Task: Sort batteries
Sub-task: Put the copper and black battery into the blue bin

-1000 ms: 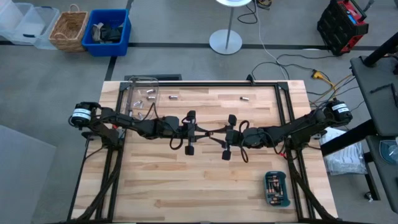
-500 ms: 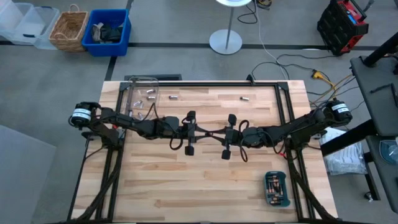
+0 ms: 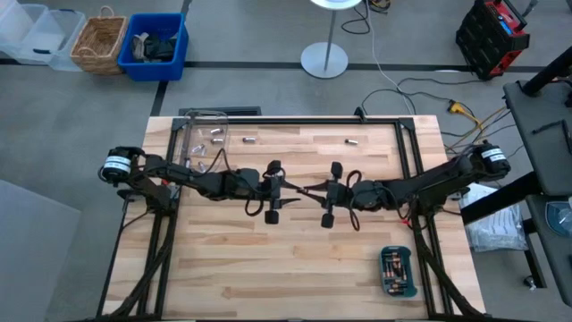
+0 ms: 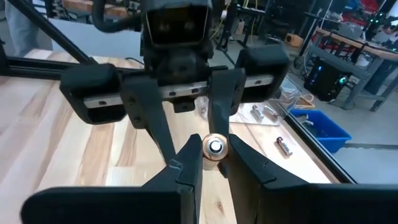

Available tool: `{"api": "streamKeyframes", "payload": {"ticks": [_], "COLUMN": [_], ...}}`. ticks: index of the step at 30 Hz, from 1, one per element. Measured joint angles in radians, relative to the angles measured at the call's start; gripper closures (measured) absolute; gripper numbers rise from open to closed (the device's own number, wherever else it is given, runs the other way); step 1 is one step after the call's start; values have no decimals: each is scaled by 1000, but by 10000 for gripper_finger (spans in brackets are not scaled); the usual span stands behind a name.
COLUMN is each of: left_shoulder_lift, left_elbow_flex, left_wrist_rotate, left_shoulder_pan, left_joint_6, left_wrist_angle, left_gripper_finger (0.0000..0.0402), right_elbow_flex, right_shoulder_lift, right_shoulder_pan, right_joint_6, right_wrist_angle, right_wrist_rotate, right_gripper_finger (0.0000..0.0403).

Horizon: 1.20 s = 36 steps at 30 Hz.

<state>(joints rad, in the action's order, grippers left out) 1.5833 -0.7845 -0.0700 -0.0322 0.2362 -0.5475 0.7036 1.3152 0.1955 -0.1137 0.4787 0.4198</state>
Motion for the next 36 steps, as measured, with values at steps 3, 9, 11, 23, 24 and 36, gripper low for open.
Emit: {"api": "streamKeyframes", "payload": {"ticks": [3, 9, 11, 23, 24, 36], "left_shoulder_lift": [0, -2, -2, -3, -3, -4], "left_elbow_flex": [0, -5, -6, -44, -49, -103], "left_wrist_rotate": [0, 0, -1, -2, -1, -2], "left_shoulder_pan": [0, 0, 0, 0, 0, 0], "left_joint_6": [-18, -47, -48, -100, -103, -116], "left_wrist_angle": [20, 46, 45, 51, 57, 202], "left_gripper_finger": [272, 271, 271, 271, 271, 271], "right_elbow_flex": [0, 14, 35, 243, 260, 232], "right_shoulder_lift": [-44, -175, -212, -287, -282, -267], "right_shoulder_pan": [4, 10, 15, 156, 173, 385], "right_joint_6": [24, 151, 205, 484, 515, 1074], "right_wrist_angle": [-44, -295, -409, -1184, -1247, -1576], "right_wrist_rotate": [-1, -118, -185, -473, -491, -655], "right_gripper_finger": [358, 356, 357, 358, 359, 361]}}
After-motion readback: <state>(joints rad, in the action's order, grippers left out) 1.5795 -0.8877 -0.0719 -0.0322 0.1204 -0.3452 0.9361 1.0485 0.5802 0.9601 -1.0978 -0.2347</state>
